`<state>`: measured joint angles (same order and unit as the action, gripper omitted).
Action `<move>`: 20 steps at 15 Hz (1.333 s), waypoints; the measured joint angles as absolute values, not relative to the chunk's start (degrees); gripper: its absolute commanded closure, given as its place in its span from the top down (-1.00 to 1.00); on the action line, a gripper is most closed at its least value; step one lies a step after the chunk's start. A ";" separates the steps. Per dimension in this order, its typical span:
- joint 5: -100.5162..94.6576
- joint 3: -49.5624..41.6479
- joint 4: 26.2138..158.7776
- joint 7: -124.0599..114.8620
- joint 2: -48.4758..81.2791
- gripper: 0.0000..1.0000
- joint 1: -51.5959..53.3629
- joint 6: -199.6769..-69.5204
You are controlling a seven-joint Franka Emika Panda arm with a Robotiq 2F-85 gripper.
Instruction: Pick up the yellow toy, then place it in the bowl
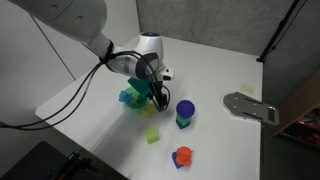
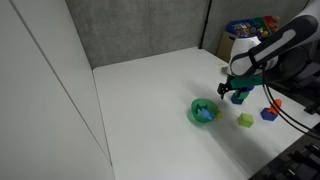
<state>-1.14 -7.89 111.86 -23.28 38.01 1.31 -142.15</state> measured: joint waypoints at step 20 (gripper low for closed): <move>9.87 -3.94 112.37 -22.95 45.53 1.00 1.26 -156.76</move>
